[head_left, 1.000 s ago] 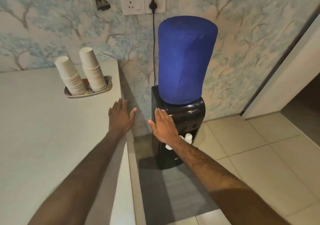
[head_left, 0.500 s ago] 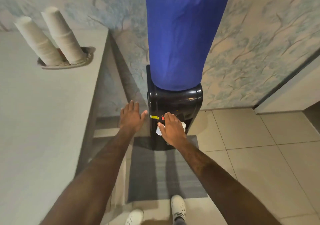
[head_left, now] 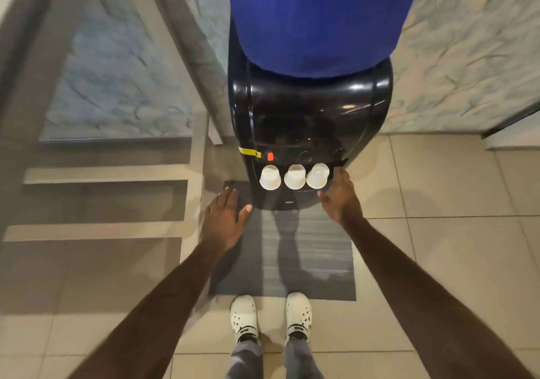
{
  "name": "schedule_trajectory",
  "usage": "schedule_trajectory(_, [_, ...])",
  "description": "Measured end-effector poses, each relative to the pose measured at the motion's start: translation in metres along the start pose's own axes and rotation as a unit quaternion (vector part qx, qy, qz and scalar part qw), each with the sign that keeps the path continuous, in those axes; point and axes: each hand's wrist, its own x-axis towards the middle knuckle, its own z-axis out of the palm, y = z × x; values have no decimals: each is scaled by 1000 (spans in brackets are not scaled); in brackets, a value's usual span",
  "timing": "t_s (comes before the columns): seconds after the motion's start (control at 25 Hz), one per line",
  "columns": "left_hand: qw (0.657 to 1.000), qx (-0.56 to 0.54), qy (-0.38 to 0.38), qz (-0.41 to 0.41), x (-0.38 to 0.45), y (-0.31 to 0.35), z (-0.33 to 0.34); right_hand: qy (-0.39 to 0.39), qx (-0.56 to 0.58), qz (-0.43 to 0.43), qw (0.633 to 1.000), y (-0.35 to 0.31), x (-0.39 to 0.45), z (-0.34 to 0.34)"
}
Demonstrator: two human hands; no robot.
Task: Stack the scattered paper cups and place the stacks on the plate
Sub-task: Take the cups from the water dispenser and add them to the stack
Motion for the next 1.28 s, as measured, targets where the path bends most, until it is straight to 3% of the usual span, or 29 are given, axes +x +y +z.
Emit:
schedule_trajectory(0.44, [998,-58,32,-4,9,-13,50,33,-22,-4,999,20,60,50])
schedule_trajectory(0.84, [996,-72,-44,-43,5,-25,60,201,86,-51,974,11,25,42])
schedule_trajectory(0.96, [987,-129,-59,-81,2,-29,64,199,110,-99,969,-1,25,48])
schedule_trajectory(1.28, [985,-150,-50,-74,10,-16,79,90,-29,-68,993,-17,46,84])
